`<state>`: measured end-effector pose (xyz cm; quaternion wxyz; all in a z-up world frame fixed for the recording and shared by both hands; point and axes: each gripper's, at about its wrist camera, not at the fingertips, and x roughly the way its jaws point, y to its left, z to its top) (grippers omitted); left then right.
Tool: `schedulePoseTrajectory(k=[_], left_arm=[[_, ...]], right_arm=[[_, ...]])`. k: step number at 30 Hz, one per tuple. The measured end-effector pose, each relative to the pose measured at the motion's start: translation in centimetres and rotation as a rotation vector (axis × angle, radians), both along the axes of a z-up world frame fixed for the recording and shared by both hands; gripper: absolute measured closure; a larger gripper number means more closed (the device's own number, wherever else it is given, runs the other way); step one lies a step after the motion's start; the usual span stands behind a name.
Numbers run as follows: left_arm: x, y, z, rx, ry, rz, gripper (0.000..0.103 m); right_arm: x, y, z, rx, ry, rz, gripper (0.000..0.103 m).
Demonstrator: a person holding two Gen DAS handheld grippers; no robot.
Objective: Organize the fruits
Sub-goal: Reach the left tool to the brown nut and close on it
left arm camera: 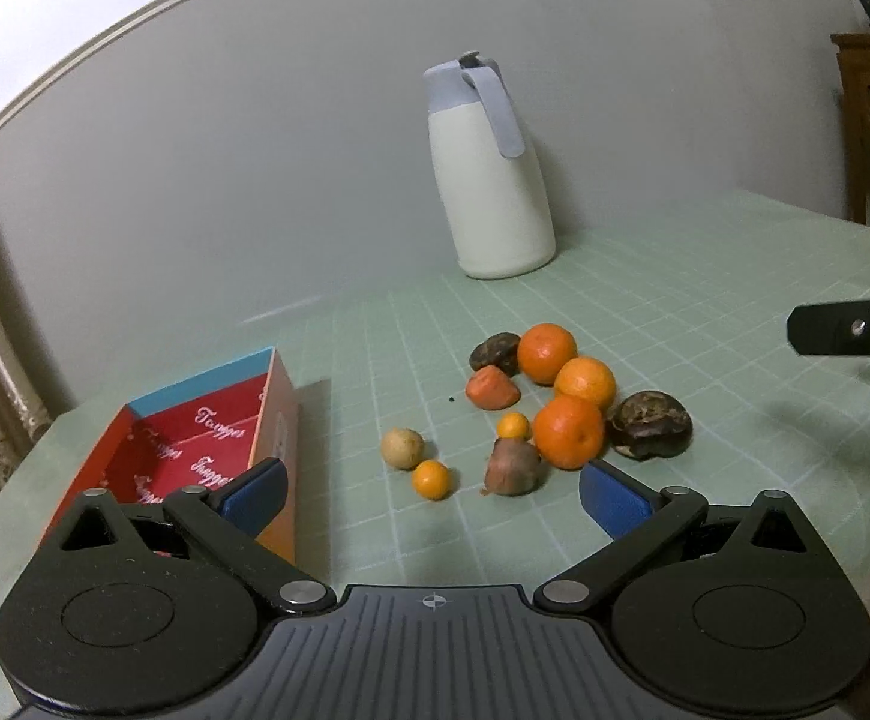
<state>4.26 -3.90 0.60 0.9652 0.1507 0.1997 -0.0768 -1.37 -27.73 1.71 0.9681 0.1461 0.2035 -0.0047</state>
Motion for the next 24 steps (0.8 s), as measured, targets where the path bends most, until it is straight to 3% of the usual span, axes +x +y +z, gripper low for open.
schedulePoseTrajectory(k=[4, 6, 7, 8, 15, 17, 21, 24], left_arm=[[1.1, -0.4, -0.5, 0.021, 0.008, -0.024, 0.001], [1.9, -0.4, -0.7, 0.014, 0.033, -0.042, 0.012], [2.3, -0.5, -0.8, 0.01, 0.055, -0.051, 0.025], [2.9, -0.5, -1.0, -0.003, 0.089, -0.061, 0.031], [4.2, -0.9, -2.0, -0.029, 0.134, -0.087, 0.033], [4.4, -1.3, -2.3, -0.027, 0.146, -0.102, 0.045], [4.9, -1.7, -2.7, -0.041, 0.174, -0.112, 0.046], [5.2, -1.9, -2.9, -0.056, 0.194, -0.12, 0.058]], right_arm=[[0.4, -0.6, -0.5, 0.038, -0.001, -0.015, 0.0], [0.6, -0.9, -0.8, 0.063, 0.008, -0.024, 0.0], [0.6, -1.1, -0.9, 0.075, 0.007, -0.024, 0.0], [0.7, -1.2, -0.9, 0.084, 0.005, -0.026, 0.0], [0.7, -1.0, -0.8, 0.071, -0.005, -0.018, 0.0], [0.6, -0.9, -0.8, 0.065, -0.004, -0.013, 0.0], [0.6, -1.0, -0.8, 0.063, -0.001, -0.016, 0.0], [0.7, -1.1, -0.8, 0.072, 0.001, -0.021, 0.0]])
